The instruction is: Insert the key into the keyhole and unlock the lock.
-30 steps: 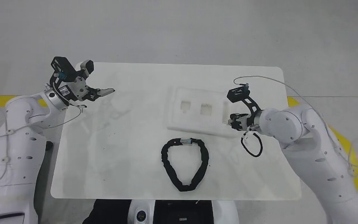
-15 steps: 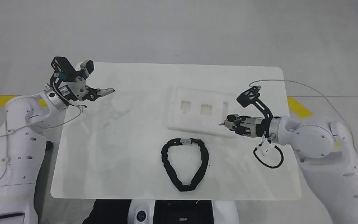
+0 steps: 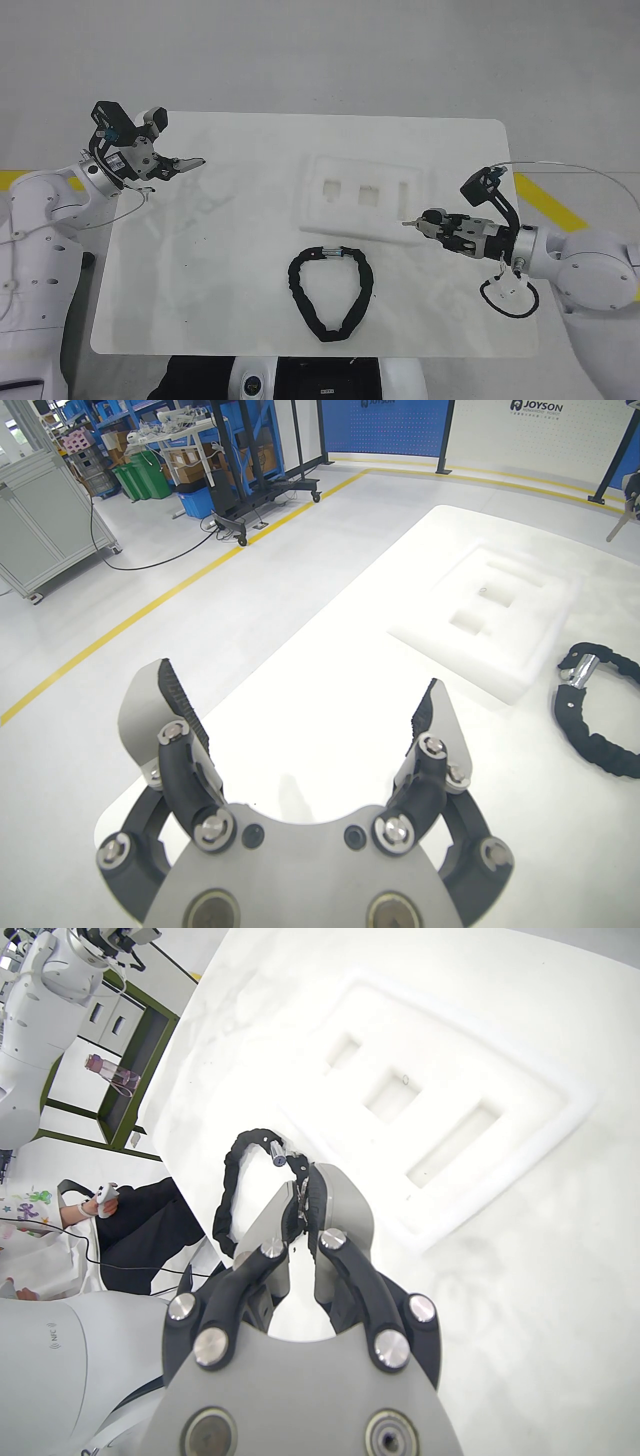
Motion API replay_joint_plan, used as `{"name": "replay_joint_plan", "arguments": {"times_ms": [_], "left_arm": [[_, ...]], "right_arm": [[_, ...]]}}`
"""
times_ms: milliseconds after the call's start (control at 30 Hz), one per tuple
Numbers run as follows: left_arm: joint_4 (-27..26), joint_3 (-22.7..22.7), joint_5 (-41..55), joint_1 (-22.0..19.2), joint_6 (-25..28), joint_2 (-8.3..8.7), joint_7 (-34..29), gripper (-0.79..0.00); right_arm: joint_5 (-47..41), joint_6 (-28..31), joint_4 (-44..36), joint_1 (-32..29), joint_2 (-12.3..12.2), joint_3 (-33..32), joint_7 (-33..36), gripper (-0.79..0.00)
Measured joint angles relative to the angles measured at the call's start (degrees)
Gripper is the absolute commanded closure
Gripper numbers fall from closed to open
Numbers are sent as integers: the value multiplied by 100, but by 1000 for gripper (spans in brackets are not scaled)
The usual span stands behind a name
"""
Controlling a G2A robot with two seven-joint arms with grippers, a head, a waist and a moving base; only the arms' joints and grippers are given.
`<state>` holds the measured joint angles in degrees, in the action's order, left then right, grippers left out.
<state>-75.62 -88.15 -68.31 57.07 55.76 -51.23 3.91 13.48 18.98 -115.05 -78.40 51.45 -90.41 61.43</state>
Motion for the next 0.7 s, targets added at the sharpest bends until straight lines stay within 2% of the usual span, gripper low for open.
{"name": "replay_joint_plan", "arguments": {"times_ms": [500,700], "left_arm": [[-4,2,-1,2,-2,0,-1,-785],[-621,112,17,243,83,8,-175,-785]], "right_arm": [[-118,184,117,-129,-25,-135,-145,0],[-117,184,117,-129,-25,-135,-145,0]]}}
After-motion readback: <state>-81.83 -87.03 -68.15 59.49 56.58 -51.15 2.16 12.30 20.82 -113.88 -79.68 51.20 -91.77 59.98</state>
